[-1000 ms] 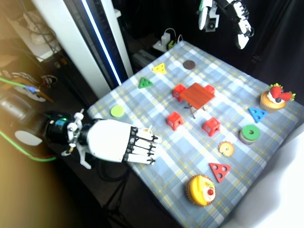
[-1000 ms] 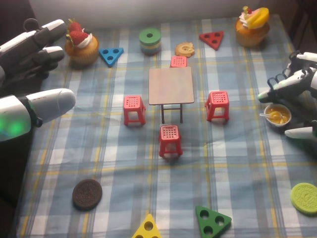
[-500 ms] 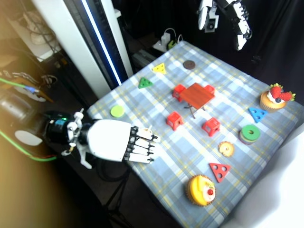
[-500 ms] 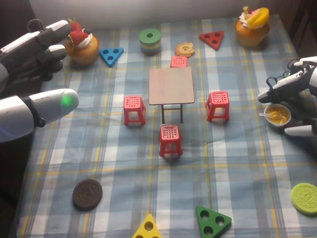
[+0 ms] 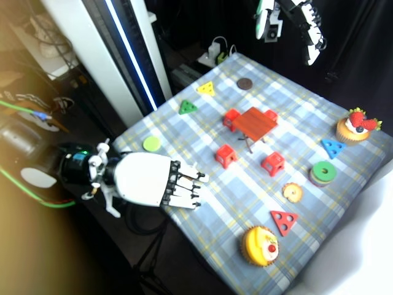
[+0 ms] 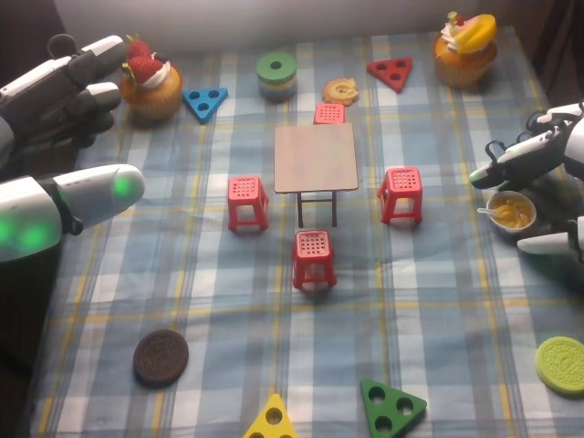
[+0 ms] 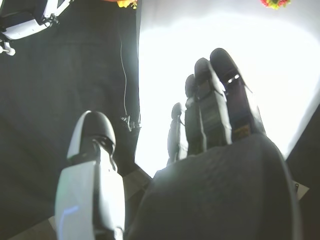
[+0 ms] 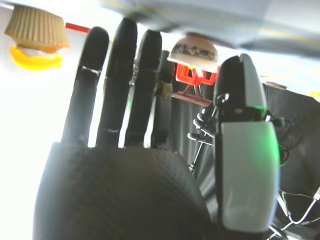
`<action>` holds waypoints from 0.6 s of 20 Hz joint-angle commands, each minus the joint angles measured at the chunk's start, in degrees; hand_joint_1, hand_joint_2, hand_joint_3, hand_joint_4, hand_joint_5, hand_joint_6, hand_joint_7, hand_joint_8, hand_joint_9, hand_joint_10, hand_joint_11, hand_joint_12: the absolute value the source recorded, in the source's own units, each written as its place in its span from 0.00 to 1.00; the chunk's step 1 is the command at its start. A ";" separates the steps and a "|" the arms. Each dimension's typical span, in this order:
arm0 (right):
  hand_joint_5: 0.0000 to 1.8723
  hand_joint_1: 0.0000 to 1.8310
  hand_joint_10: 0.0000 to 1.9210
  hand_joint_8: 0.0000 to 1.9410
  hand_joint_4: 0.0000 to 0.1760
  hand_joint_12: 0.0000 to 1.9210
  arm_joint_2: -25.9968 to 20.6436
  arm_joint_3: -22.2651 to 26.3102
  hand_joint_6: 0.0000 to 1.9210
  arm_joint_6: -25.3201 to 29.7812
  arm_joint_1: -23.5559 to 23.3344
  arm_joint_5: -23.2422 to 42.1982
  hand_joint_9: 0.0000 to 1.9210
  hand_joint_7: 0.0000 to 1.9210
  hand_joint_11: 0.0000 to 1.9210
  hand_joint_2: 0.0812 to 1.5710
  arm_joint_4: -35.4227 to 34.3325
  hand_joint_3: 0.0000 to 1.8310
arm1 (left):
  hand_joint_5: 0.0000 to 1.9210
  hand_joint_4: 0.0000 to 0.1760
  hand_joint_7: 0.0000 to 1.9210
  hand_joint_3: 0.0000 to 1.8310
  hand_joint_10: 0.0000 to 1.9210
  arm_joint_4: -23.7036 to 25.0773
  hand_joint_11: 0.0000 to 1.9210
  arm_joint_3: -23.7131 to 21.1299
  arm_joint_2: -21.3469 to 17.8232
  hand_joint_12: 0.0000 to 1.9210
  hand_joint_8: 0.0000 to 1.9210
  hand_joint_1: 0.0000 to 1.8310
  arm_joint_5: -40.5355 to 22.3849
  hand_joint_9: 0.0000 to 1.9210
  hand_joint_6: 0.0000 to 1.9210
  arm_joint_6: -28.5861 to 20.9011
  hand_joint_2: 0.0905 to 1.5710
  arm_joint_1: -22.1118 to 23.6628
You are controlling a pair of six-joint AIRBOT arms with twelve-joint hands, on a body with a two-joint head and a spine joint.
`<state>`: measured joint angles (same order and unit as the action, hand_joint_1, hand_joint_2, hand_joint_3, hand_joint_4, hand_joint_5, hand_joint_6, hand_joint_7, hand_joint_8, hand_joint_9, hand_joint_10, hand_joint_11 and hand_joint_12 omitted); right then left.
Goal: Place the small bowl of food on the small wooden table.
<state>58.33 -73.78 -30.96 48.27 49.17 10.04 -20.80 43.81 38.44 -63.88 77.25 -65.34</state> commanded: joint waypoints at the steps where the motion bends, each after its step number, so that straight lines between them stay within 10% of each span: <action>1: 0.45 0.55 0.06 0.01 0.00 0.71 0.25 0.20 0.02 0.69 -0.44 4.27 0.55 0.56 0.28 0.63 -0.14 0.00 | 0.08 1.00 0.18 0.00 0.00 0.20 0.04 0.30 0.05 0.48 0.00 0.35 -7.07 0.21 0.00 -0.65 0.66 0.57; 2: 0.47 0.54 0.05 0.00 0.00 0.68 0.25 0.20 0.02 0.69 -0.47 4.25 0.52 0.54 0.27 0.64 -0.13 0.00 | 0.08 1.00 0.19 0.00 0.00 0.17 0.05 0.30 0.07 0.49 0.00 0.34 -7.06 0.21 0.00 -0.66 0.66 0.57; 3: 0.52 0.61 0.07 0.01 0.00 0.67 0.25 0.22 0.41 0.69 -0.50 4.25 0.56 0.58 0.32 0.70 -0.14 0.00 | 0.07 1.00 0.18 0.00 0.00 0.11 0.04 0.31 0.12 0.49 0.00 0.33 -7.06 0.22 0.00 -0.67 0.67 0.57; 4: 0.52 0.61 0.07 0.01 0.00 0.67 0.25 0.27 0.41 0.72 -0.56 4.25 0.56 0.58 0.32 0.70 -0.14 0.00 | 0.07 1.00 0.18 0.00 0.00 0.05 0.04 0.31 0.16 0.49 0.00 0.33 -7.04 0.22 0.00 -0.67 0.67 0.57; 5: 0.48 0.66 0.11 0.39 0.00 0.68 0.25 0.31 0.49 0.73 -0.63 4.25 0.59 0.57 0.36 0.69 -0.08 0.01 | 0.06 1.00 0.18 0.00 0.00 0.03 0.04 0.33 0.16 0.49 0.00 0.32 -6.92 0.21 0.00 -0.67 0.67 0.57; 6: 0.46 0.67 0.17 0.50 0.00 0.68 0.25 0.38 0.54 0.73 -0.75 4.26 0.58 0.55 0.37 0.70 0.08 0.00 | 0.06 1.00 0.17 0.00 0.00 0.01 0.03 0.38 0.18 0.48 0.00 0.33 -6.77 0.21 0.00 -0.68 0.67 0.58; 12: 0.55 0.68 0.31 0.49 0.00 0.66 0.25 0.87 0.41 0.73 -2.69 5.38 0.54 0.57 0.38 0.67 1.50 0.00 | 0.06 1.00 0.17 0.00 0.00 -0.10 0.03 0.47 0.26 0.48 0.00 0.31 -6.78 0.21 0.00 -0.87 0.67 0.58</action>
<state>58.81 -72.93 -30.57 46.22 49.10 12.91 -21.23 43.81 38.48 -63.83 77.03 -65.34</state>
